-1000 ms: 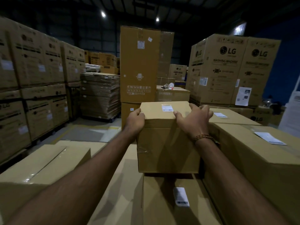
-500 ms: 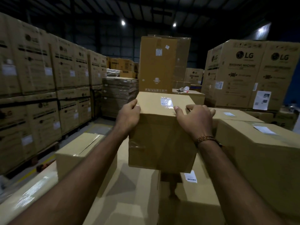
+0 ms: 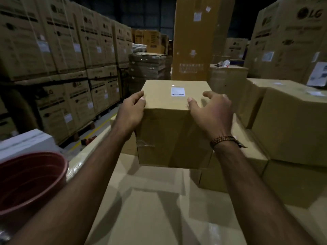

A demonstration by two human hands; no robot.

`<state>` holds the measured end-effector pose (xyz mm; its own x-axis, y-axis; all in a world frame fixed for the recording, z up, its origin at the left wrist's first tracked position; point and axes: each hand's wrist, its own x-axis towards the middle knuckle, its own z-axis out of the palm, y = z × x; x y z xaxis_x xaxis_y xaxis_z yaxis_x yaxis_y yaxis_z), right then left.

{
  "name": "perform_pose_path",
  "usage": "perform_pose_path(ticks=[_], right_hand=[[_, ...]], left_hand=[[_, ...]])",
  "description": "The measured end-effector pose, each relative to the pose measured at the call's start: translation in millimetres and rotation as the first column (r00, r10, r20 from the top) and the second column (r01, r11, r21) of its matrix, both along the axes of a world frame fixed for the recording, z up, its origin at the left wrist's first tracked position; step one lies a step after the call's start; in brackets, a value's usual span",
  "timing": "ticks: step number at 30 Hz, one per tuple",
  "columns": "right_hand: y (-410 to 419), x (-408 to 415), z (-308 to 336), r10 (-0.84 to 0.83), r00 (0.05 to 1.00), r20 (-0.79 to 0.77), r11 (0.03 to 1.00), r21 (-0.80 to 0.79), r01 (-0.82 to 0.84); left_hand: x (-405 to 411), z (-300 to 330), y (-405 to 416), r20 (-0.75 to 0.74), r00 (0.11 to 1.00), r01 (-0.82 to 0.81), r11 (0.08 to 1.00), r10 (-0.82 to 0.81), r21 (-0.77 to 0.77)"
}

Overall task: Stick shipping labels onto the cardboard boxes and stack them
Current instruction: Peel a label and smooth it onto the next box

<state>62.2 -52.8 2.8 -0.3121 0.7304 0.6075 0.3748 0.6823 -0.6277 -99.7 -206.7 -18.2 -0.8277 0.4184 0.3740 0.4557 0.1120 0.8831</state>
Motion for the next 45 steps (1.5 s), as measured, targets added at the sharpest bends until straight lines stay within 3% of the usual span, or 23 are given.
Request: perform_pose_path(ticks=[15, 26, 38, 40, 42, 45], right_hand=[[-156, 43, -118, -0.079, 0.994, 0.079, 0.962, -0.256, 0.097], [-161, 69, -196, -0.033, 0.983, 0.183, 0.93, -0.353, 0.097], [-148, 78, -217, -0.023, 0.954, 0.299, 0.899, -0.411, 0.151], [-147, 74, -210, -0.108, 0.929, 0.354, 0.893, -0.376, 0.247], [-143, 66, -202, -0.197, 0.925, 0.325, 0.92, -0.265, 0.289], [-122, 40, -190, -0.056, 0.977, 0.206, 0.957, -0.269, 0.111]], left_hand=[[35, -124, -144, 0.154, 0.981, 0.127, 0.989, -0.114, -0.077], [67, -197, -159, 0.263, 0.96, 0.148, 0.973, -0.099, -0.175], [62, -201, -147, 0.267, 0.963, 0.097, 0.967, -0.032, -0.237], [58, -194, -142, 0.229, 0.973, 0.047, 0.96, 0.018, -0.276], [54, -184, -134, 0.087, 0.992, -0.056, 0.925, 0.095, -0.376], [45, -171, -115, -0.118, 0.992, -0.101, 0.889, 0.054, -0.446]])
